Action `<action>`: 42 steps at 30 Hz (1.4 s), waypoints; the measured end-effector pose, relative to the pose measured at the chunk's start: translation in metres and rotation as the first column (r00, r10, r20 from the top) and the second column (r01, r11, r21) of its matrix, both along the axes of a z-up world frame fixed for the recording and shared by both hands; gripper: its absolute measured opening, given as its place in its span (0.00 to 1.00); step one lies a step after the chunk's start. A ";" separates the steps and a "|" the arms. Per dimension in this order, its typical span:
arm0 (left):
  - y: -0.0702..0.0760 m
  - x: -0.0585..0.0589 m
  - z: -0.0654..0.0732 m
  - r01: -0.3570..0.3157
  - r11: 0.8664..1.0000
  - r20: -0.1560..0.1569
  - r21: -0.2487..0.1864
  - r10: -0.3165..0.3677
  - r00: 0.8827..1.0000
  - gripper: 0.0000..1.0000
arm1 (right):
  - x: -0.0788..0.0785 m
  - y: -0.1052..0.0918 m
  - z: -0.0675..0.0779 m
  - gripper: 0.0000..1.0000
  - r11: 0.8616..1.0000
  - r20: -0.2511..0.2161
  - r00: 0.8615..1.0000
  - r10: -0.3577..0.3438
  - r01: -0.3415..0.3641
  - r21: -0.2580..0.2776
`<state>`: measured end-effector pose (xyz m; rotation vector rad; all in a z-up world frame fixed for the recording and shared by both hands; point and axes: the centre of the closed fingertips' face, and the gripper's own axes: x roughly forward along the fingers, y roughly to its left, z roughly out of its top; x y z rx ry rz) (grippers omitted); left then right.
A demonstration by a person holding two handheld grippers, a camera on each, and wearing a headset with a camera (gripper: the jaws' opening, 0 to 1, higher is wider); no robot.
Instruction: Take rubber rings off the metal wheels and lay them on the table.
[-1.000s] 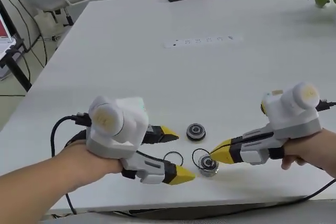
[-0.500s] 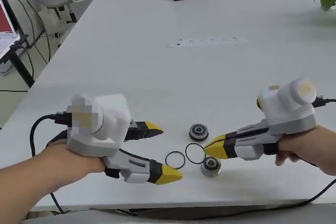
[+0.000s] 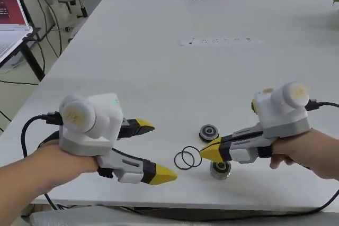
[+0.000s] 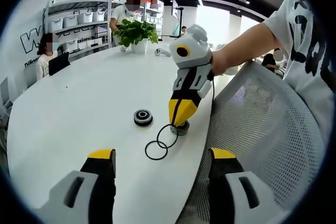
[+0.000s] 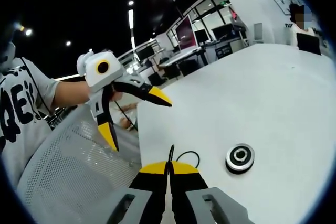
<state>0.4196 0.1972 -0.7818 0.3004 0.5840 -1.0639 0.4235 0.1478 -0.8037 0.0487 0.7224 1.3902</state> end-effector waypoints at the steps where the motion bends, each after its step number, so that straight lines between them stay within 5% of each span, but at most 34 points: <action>1: 0.000 -0.001 0.000 -0.002 1.000 -0.001 0.000 0.002 1.000 0.70 | 0.001 0.001 -0.001 0.00 1.000 -0.002 1.000 0.000 0.000 -0.001; 20: 0.014 -0.001 -0.003 -0.030 1.000 -0.009 0.000 0.030 0.999 0.70 | 0.001 0.016 -0.021 0.00 0.998 -0.016 1.000 0.025 -0.026 -0.050; 35: 0.014 -0.001 -0.002 -0.024 1.000 -0.011 0.007 0.024 1.000 0.70 | 0.006 0.012 -0.024 0.00 0.997 0.035 0.999 0.002 0.000 -0.080; 42: 0.013 -0.001 -0.002 -0.021 1.000 -0.010 0.008 0.022 1.000 0.70 | 0.009 0.008 -0.025 0.09 0.995 0.070 0.998 -0.007 0.014 -0.099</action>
